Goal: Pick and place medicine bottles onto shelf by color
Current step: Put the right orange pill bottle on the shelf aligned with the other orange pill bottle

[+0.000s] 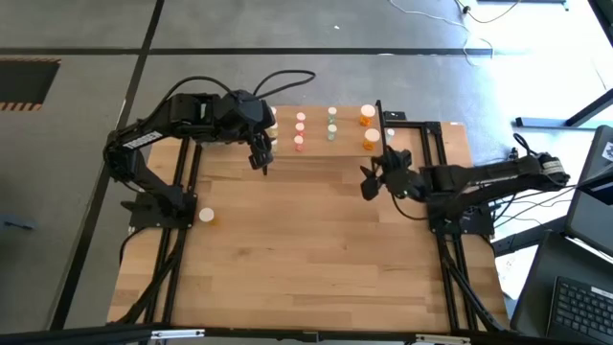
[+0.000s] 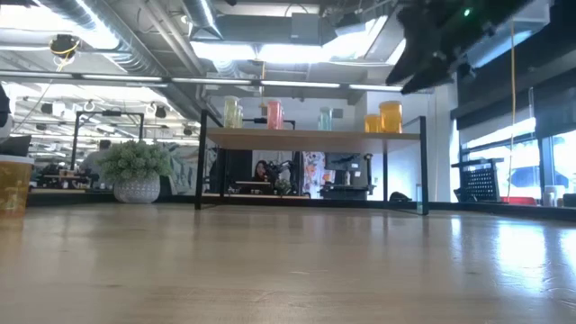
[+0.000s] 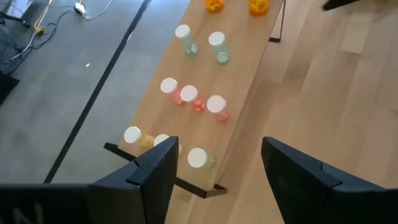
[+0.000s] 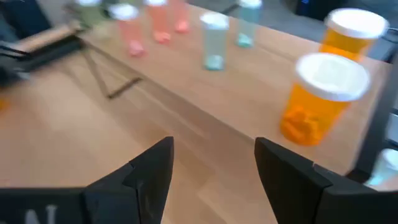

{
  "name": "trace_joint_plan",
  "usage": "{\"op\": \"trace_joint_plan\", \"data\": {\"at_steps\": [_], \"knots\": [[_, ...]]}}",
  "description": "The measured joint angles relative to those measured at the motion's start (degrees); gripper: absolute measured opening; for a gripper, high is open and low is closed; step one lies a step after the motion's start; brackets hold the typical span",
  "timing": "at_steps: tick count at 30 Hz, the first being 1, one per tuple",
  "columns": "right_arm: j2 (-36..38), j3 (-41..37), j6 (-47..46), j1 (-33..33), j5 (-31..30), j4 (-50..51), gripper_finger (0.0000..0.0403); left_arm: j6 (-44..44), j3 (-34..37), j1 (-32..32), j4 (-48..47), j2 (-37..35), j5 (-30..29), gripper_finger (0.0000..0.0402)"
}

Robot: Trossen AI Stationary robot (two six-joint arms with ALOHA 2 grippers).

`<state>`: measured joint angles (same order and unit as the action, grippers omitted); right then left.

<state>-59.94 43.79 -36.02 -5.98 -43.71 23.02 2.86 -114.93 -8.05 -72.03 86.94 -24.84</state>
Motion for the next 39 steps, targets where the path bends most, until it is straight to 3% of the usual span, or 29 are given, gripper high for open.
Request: {"op": "trace_joint_plan", "data": {"at_steps": [5, 12, 17, 39], "knots": [[-1.6, 0.0, 0.2, 4.4, 2.5, 0.5, 0.0227, 0.0, 0.0, 0.0, 0.0, 0.0, 0.0, 0.0225], [-2.3, 0.0, 3.2, 8.0, 10.9, 1.4, 0.0227, 0.0, 0.0, 0.0, 0.0, 0.0, 0.0, 0.0225], [-2.6, 0.0, 9.2, 9.1, 11.1, 1.4, 0.0227, 0.0, 0.0, 0.0, 0.0, 0.0, 0.0, 0.0227], [-2.7, 0.0, 19.3, 14.9, 11.3, 0.6, 0.0227, 0.2, 0.0, 0.0, 0.0, 0.0, 0.0, 0.0225]]}}
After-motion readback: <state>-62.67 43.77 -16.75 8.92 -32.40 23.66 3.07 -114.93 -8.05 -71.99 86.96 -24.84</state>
